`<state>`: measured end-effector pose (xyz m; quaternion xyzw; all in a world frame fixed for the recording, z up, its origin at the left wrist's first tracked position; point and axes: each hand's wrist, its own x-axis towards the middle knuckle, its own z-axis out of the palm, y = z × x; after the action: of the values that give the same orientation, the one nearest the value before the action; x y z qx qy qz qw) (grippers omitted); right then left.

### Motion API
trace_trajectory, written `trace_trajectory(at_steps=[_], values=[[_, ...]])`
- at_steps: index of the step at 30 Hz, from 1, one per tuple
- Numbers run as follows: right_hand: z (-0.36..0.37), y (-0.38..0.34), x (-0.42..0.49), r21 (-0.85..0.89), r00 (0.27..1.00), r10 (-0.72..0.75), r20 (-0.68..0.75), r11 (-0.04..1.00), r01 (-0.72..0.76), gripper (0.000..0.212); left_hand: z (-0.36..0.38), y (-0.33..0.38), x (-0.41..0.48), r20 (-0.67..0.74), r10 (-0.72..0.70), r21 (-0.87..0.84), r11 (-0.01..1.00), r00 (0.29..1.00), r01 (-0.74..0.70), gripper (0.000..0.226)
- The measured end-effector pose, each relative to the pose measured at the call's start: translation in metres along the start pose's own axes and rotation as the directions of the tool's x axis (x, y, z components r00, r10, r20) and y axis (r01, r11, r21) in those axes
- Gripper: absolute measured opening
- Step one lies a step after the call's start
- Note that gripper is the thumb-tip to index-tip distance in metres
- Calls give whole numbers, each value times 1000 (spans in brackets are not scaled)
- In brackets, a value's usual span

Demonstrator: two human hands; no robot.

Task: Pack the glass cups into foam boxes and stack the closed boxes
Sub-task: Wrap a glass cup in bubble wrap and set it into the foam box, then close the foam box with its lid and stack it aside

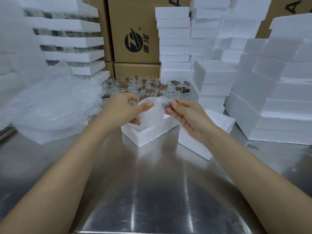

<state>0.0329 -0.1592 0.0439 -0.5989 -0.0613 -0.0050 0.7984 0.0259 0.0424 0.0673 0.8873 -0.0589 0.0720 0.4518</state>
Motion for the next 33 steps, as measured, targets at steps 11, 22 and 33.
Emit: trace_trajectory(at_steps=[11, 22, 33], values=[[-3, 2, -1, -832, 982, -130, 139, 522, 187, 60, 15, -9, 6, -122, -144, -48, 989, 982, 139, 7], [-7, 2, -6, -935, 941, -106, 323, 119, 334, 18, -5, -14, 11, -212, -163, 154, 968, 964, 197, 34], [-7, 3, -5, -933, 940, -90, 330, 116, 339, 19, 0, -26, 18, -238, -75, 353, 922, 968, 158, 47]])
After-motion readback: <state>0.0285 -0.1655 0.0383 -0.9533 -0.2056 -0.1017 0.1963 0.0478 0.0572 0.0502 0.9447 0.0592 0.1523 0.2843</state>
